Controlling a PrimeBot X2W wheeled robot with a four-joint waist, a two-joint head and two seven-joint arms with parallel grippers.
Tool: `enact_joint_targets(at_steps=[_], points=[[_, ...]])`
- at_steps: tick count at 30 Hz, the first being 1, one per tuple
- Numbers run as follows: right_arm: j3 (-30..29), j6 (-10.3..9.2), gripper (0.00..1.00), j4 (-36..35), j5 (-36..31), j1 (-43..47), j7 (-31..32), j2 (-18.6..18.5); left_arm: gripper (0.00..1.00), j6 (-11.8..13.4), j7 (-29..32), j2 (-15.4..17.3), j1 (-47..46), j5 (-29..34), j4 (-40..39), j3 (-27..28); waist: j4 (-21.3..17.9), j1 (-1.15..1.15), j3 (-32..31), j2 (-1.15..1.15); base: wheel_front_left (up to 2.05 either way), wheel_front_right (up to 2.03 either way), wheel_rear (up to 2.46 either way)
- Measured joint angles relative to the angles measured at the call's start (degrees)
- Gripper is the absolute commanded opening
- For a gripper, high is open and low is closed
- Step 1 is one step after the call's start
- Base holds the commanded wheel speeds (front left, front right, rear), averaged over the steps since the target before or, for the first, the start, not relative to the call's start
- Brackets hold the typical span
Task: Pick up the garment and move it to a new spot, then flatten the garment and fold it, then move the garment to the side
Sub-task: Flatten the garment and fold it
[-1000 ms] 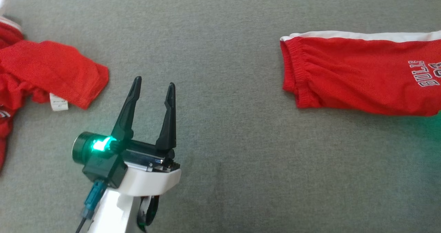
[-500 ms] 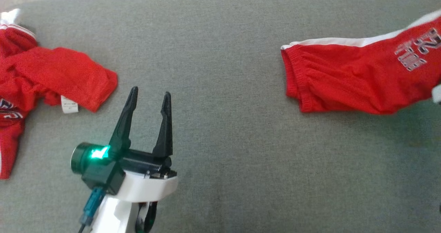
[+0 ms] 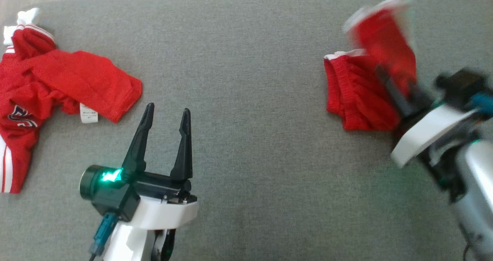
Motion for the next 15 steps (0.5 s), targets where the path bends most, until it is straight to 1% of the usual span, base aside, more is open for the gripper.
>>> enact_joint_targets(at_steps=[1, 2, 5, 8, 11, 15], points=[[1.63, 0.0, 0.2, 0.74, 0.6, 0.62, 0.38, 0.02, 1.0, 0.02, 0.0, 0.0, 0.0, -0.03, -0.01, 0.01, 0.12, 0.0, 0.02, 0.0, 0.0, 0.0, 0.0], [2.79, 0.0, 1.0, 1.78, 1.11, 1.13, 0.49, 0.04, 1.0, 0.04, 0.0, 0.0, 0.0, -0.24, -0.01, 0.01, 0.22, 0.0, 0.03, 0.0, 0.0, 0.0, 0.0], [3.31, 0.0, 1.0, 4.82, 1.33, 2.11, -1.59, 0.78, 1.0, 0.07, 0.0, 0.0, 0.01, -0.53, -0.01, 0.0, 0.53, 0.0, -0.22, 0.0, 0.0, 0.0, 0.0], [1.49, 0.0, 1.0, 6.47, 2.0, 2.65, -5.45, 2.8, 1.0, 0.32, 0.0, 0.0, 0.14, -0.53, -0.02, 0.0, 0.75, 0.01, -1.01, 0.0, 0.0, 0.0, 0.0], [-2.56, 0.0, 1.0, 7.65, 1.78, 4.11, -10.17, 4.65, 1.0, 0.66, 0.0, 0.0, 1.16, -0.55, -0.02, 0.05, 0.93, 0.0, -2.41, 0.0, 0.0, 0.0, 0.0], [-10.05, 0.0, 1.0, 9.55, 0.53, 9.69, -17.42, 8.28, 1.0, 1.66, 0.0, 0.0, 4.44, -1.68, 0.01, 0.16, 1.13, 0.0, -5.24, 0.0, 0.0, 0.0, 0.0]])
